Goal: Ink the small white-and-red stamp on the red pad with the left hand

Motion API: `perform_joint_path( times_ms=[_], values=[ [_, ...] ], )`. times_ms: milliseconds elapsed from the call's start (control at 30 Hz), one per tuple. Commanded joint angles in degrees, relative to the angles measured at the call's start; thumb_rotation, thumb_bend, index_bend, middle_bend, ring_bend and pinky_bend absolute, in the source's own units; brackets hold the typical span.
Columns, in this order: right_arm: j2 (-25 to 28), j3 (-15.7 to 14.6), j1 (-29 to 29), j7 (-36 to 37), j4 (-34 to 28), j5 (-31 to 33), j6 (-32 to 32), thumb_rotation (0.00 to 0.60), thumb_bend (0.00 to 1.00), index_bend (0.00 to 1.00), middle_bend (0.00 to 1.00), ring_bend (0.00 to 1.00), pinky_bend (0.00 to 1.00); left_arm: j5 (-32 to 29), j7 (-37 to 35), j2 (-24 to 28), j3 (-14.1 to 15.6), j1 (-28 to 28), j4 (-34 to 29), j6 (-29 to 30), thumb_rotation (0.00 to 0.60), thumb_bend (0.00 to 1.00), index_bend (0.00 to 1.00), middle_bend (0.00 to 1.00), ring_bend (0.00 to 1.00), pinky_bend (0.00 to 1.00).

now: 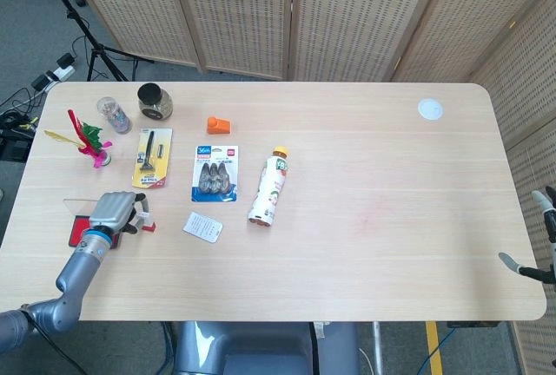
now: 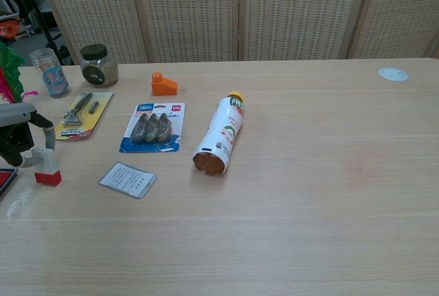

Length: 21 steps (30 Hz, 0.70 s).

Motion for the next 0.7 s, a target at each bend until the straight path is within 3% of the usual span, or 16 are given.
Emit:
perform_joint_path(
  times_ms=[33, 700],
  values=[
    [0.02, 0.01, -0.01, 0.04, 0.01, 0.03, 0.00, 0.600, 0.00, 0.01, 0.00, 0.00, 0.00, -0.25, 0.35, 0.10, 0.12, -0.13, -0.19, -0.10, 0.600, 0.37, 0.48, 1.00, 0.94, 0.86],
    [0.24, 0.18, -0.08, 0.68, 0.00, 0.12, 0.14, 0.600, 0.00, 0.00, 0.00, 0.00, 0.00, 2.19, 1.46, 3.44, 1.61, 0.66, -5.73, 1.89, 0.600, 0.36, 0.45, 1.00, 0.94, 0.86]
  ],
)
